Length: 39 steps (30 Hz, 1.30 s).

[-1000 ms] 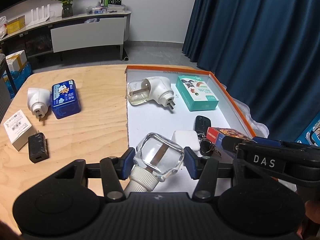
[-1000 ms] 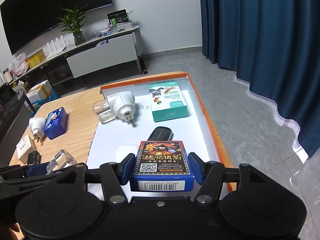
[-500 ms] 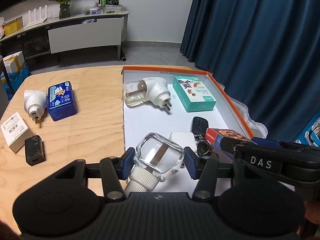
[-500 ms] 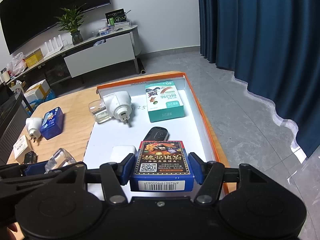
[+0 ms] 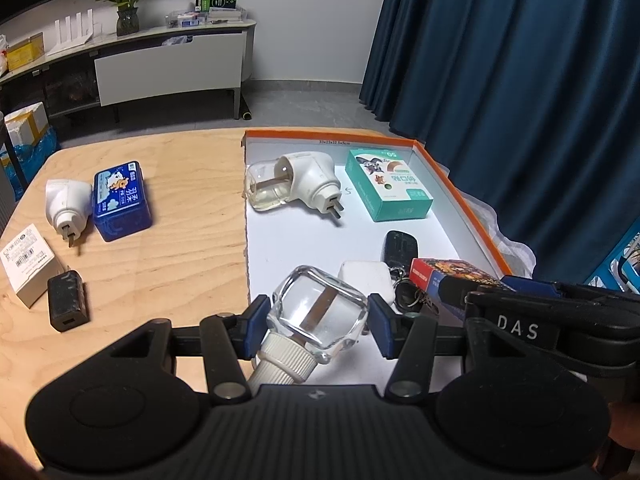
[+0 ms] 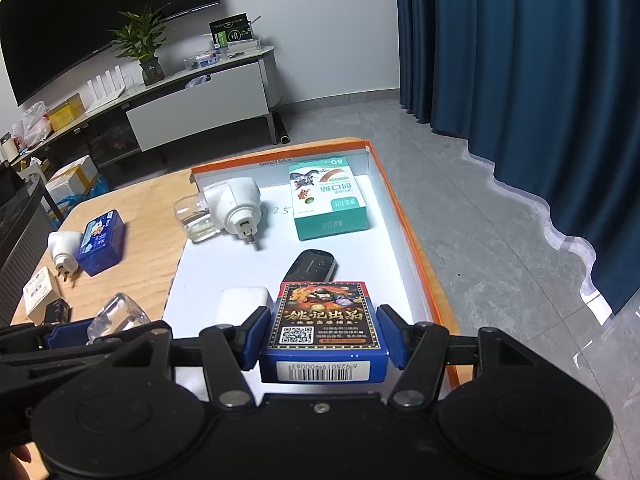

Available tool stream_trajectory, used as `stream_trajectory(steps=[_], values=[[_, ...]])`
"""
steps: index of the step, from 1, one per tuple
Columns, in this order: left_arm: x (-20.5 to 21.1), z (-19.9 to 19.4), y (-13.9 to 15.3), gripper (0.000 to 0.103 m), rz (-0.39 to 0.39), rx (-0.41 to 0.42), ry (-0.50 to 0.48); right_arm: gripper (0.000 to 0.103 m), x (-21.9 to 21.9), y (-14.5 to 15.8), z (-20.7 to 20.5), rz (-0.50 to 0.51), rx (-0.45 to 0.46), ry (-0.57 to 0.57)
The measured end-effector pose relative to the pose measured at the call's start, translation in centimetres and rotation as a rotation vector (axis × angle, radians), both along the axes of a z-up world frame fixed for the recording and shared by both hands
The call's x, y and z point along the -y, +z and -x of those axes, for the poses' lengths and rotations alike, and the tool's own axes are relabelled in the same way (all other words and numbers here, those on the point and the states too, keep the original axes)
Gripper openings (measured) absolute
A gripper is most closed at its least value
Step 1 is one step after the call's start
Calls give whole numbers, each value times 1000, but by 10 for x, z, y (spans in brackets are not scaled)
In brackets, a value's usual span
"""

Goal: Organize rigid objects
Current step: 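Open both tools to release the bottle and card box in the tray, then withdraw both tools toward the white box and black charger on the table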

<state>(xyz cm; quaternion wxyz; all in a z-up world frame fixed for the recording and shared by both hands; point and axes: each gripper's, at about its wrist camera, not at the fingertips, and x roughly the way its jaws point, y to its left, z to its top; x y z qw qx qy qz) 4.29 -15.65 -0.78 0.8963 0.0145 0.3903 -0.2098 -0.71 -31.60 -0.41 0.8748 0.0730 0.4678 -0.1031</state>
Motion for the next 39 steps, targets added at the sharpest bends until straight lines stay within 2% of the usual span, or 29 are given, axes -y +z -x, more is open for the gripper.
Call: stream_trajectory(steps=[11, 13, 15, 17, 22, 30, 39], values=[[3, -3, -17, 53, 4, -85, -33, 73, -2, -8, 1, 33, -75, 16], [3, -2, -15, 55, 9, -80, -38, 74, 0, -3, 4, 21, -48, -2], [2, -1, -12, 66, 18, -79, -37, 74, 0, 3, 5, 35, -29, -21], [0, 1, -7, 73, 24, -65, -37, 75, 1, 10, 5, 34, -6, -30], [-4, 7, 5, 76, 11, -27, -27, 78, -9, 25, 5, 54, 31, -5], [-40, 3, 15, 80, -9, -8, 58, 80, -27, 34, 1, 51, 45, 38], [-105, -10, 11, 81, -33, -9, 188, 80, -79, 27, -14, 27, 34, 154]])
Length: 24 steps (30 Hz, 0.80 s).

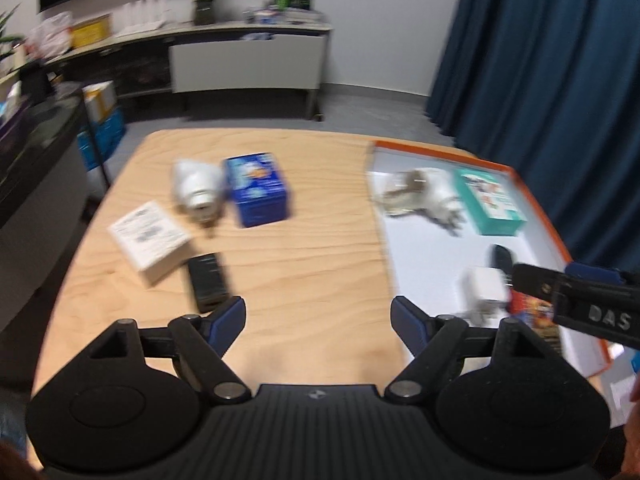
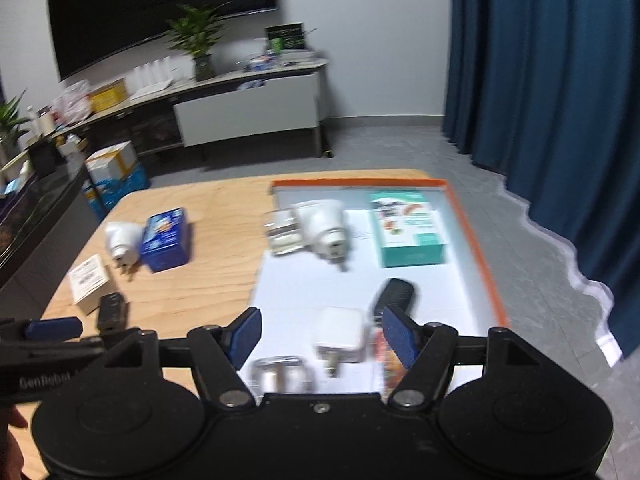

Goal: Organize rigid objects
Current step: 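Withdraw both tools toward the white box and black charger on the table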

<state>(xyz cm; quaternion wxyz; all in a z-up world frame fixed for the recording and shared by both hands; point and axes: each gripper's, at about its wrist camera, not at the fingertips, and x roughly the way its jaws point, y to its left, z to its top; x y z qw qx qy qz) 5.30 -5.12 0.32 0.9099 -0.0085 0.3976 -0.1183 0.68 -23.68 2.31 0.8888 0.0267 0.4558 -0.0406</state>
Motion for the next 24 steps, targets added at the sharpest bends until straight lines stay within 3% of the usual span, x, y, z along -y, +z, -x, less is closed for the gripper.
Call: stream_trajectory(steps=[5, 10, 20, 24], values=[[-48, -18, -6, 85, -6, -22, 113, 80, -36, -13, -8, -9, -26, 84], [-85, -51, -8, 88, 52, -50, 233, 80, -68, -24, -19, -18, -42, 146], [-96, -123, -28, 92, 27, -112, 376, 80, -104, -44, -36, -11, -49, 240], [-99, -143, -44, 93, 27, -159, 388, 80, -111, -52, -46, -17, -52, 253]])
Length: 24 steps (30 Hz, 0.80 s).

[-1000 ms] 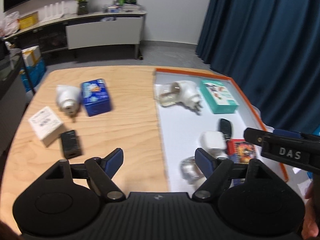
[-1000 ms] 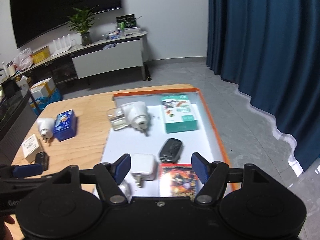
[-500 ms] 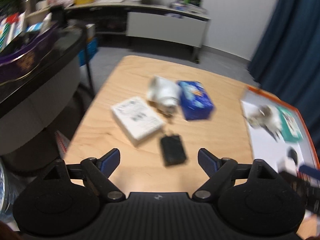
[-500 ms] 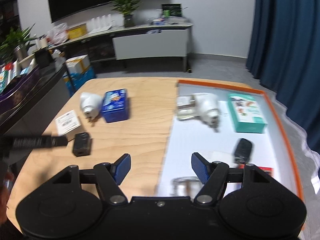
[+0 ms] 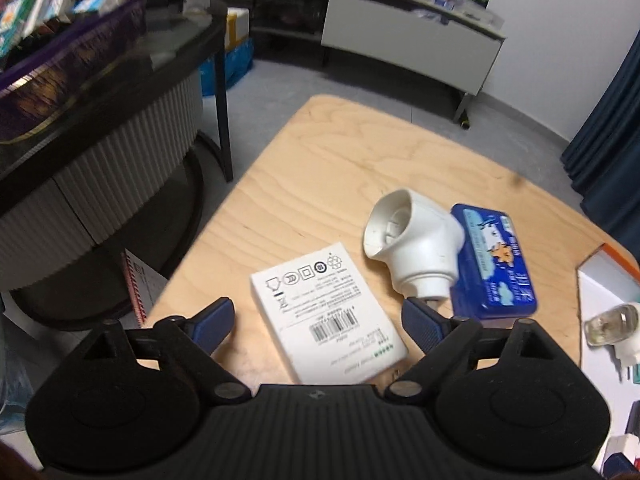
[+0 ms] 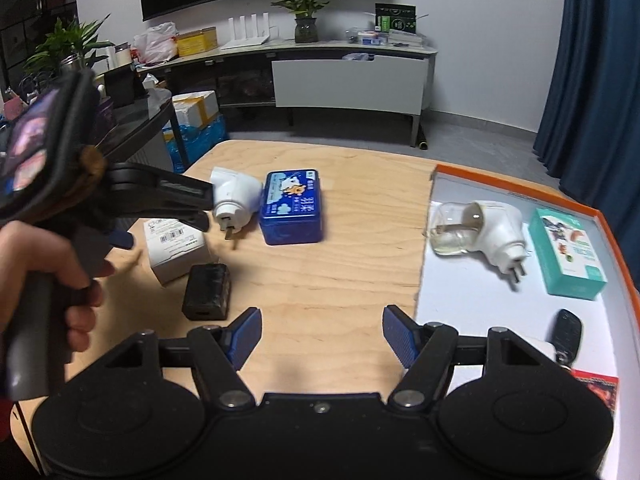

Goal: Organize rigid objects
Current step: 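Withdraw both tools toward the white box and black charger on the table, then grasp the white box with left tool while right tool grasps the black charger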

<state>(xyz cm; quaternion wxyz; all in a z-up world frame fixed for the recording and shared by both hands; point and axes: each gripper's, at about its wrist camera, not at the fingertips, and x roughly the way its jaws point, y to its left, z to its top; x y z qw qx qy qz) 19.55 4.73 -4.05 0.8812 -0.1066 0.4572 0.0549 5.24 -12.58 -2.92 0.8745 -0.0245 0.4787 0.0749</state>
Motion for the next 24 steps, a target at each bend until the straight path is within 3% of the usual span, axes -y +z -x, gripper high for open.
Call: stream_trajectory(steps=[4, 7, 8, 12, 18, 20, 24], values=[[0, 1, -8, 92, -56, 26, -58, 80, -7, -10, -9, -18, -15, 10], [-8, 8, -5, 74, -42, 59, -96, 80, -18, -17, -15, -49, -33, 36], [-11, 10, -4, 62, -34, 69, -117, 80, -23, -20, -18, -52, -39, 49], [-22, 21, -3, 61, -4, 80, -172, 80, -47, -32, -28, -80, -54, 94], [-38, 40, 8, 61, -31, 124, -162, 76, -74, -51, -44, -97, -80, 107], [-41, 45, 13, 61, -40, 135, -159, 71, -81, -58, -49, -83, -103, 112], [-39, 52, 16, 61, -47, 144, -160, 44, -86, -61, -48, -39, -78, 122]])
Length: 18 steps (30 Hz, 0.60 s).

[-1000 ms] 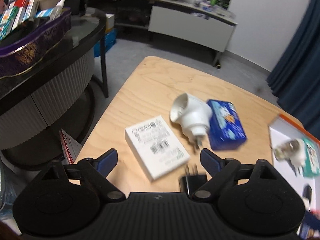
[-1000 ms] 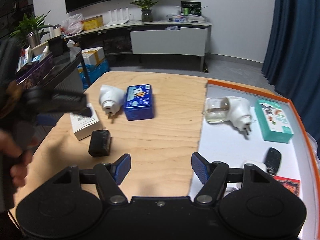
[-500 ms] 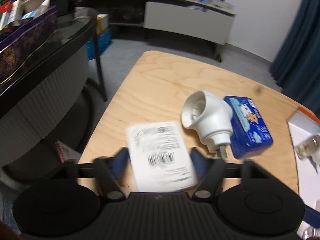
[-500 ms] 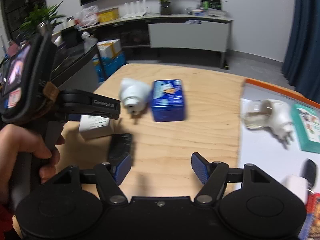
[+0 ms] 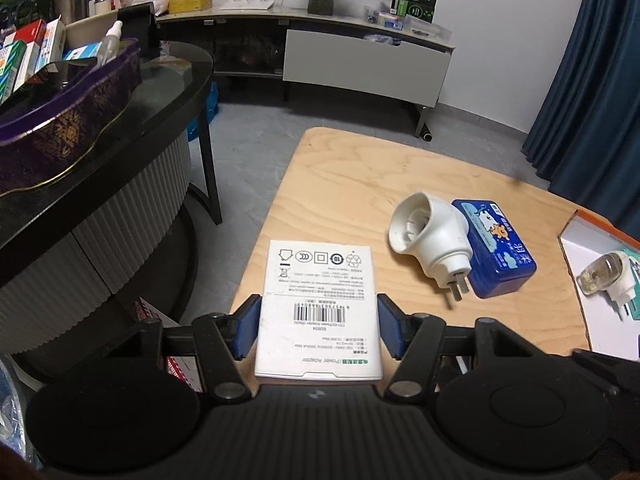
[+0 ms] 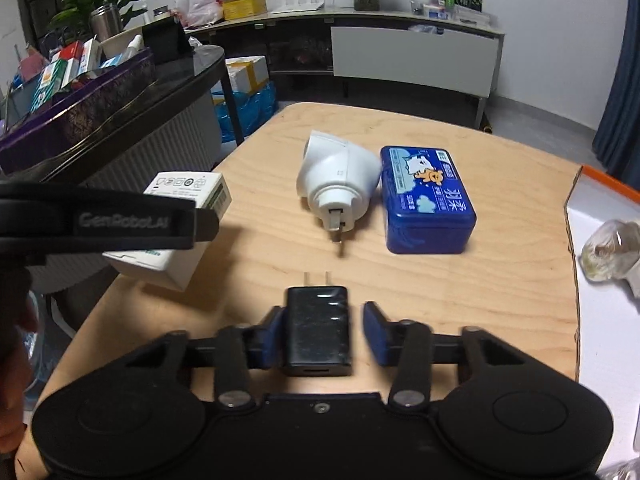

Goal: Organize rigid objects
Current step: 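Grasp the white box with left tool while right tool grasps the black charger, then carry the white box and black charger over the white tray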

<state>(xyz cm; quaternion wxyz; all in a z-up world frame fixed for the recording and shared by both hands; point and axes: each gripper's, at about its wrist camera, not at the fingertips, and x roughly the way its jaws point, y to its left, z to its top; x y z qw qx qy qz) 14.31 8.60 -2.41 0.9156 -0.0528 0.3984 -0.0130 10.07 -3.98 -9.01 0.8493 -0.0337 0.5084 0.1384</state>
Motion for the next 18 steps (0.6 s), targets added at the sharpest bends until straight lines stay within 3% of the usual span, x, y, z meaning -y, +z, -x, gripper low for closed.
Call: stream_trajectory(steps=[6, 18], values=[[10, 16, 9, 61, 29, 21, 9, 44, 26, 18, 9, 7, 40, -48], [87, 54, 41, 61, 40, 90, -133, 44, 139, 93, 37, 44, 166, -190]])
